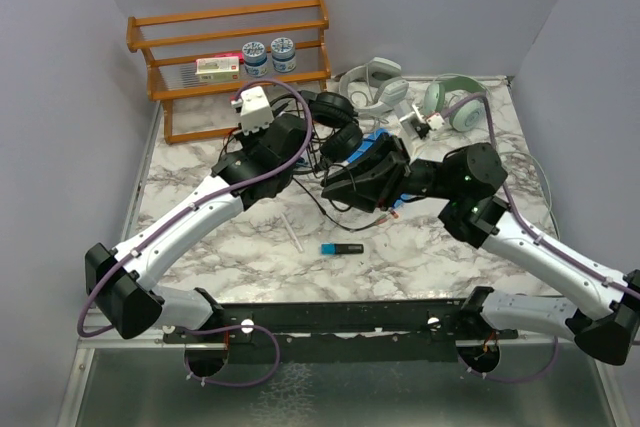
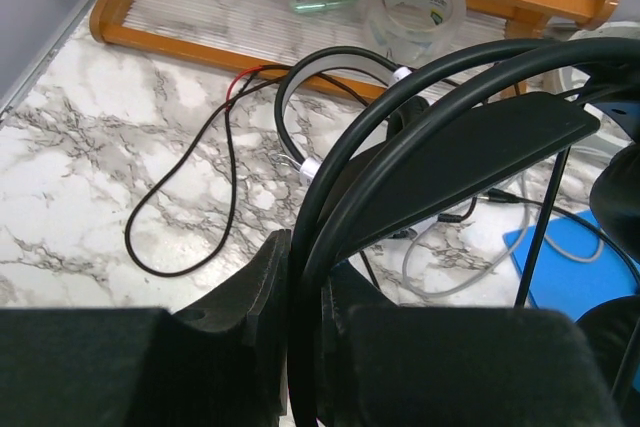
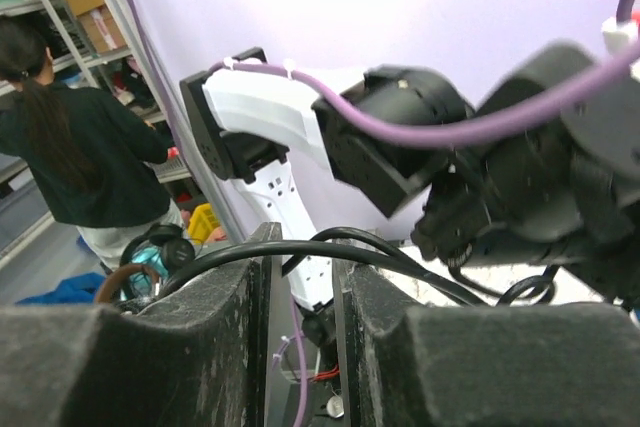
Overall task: Wrap the headphones
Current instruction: Wrap the headphones cable around the headphones.
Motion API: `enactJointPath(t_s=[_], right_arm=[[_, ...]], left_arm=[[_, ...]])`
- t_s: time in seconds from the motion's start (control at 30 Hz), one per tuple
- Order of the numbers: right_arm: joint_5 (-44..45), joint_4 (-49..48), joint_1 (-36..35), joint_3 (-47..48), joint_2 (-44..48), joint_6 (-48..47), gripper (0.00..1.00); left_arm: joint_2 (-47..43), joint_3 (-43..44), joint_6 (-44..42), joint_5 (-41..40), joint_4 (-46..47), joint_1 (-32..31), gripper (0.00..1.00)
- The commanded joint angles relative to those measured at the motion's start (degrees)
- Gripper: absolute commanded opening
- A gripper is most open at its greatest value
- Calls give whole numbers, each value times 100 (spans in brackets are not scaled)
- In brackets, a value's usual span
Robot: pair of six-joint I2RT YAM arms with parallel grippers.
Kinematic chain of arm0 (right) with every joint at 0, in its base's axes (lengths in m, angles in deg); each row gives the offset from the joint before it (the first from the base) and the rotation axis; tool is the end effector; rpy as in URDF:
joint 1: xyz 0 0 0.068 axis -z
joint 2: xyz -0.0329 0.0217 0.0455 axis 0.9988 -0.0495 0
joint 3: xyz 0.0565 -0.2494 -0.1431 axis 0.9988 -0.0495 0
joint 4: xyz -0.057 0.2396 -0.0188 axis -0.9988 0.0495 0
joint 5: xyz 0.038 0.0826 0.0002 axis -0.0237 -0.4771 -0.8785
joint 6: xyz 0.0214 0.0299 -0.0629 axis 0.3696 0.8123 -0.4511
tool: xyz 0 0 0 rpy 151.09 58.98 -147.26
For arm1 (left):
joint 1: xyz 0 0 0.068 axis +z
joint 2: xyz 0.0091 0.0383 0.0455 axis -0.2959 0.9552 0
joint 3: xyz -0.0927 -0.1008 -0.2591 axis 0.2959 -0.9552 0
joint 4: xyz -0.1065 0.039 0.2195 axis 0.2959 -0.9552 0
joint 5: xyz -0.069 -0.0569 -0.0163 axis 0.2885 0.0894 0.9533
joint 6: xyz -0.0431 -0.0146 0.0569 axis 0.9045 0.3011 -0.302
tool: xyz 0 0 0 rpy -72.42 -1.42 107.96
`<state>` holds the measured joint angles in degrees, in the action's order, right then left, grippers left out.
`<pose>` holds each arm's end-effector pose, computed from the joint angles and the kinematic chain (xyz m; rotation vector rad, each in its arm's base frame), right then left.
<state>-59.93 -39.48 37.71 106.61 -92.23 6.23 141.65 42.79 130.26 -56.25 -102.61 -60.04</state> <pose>0.1186 0.1996 0.4570 -0.8908 1.1071 1.6141 0.2297 -0.1453 0.3771 -0.4447 1.8900 0.1274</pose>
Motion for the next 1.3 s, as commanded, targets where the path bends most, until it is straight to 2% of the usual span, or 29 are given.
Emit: enactJointPath(t_s=[0.0, 0.1, 0.27, 0.4, 0.57, 0.73, 0.8, 0.9, 1.0, 1.27], right_arm=[[65, 911, -34, 663, 224, -815, 30], [319, 1403, -38, 1017, 317, -1265, 32], [436, 2208, -40, 1445, 456, -1819, 41], [535, 3077, -44, 1686, 580, -2306, 41], [1463, 3692, -43, 1688, 1042, -2807, 34], [2601, 4419, -38, 1743, 1203, -3203, 34], [2950, 4645, -34, 1546, 1173, -3358, 40], [3177, 4512, -38, 810, 1237, -3275, 53], [3187, 3990, -39, -74, 1358, -2994, 62], [3314, 1656, -38, -2293, 1924, -2785, 79]], left_arm=[[-115, -152, -170, -341, 478, 22, 0], [-113, -231, -250, -335, 509, 28, 0], [-137, -321, -350, -387, 614, 37, 0], [-149, -381, -630, -496, 806, 38, 0], [-251, -591, -1173, -416, 1276, 38, 0], [-432, -627, -1380, -300, 1354, 38, 0], [-523, -611, -1372, -223, 1347, 38, 0], [-662, -536, -1285, -48, 1316, 38, 0], [-771, -358, -1113, 172, 1185, 38, 0], [-933, 678, -452, 984, 441, 37, 0]])
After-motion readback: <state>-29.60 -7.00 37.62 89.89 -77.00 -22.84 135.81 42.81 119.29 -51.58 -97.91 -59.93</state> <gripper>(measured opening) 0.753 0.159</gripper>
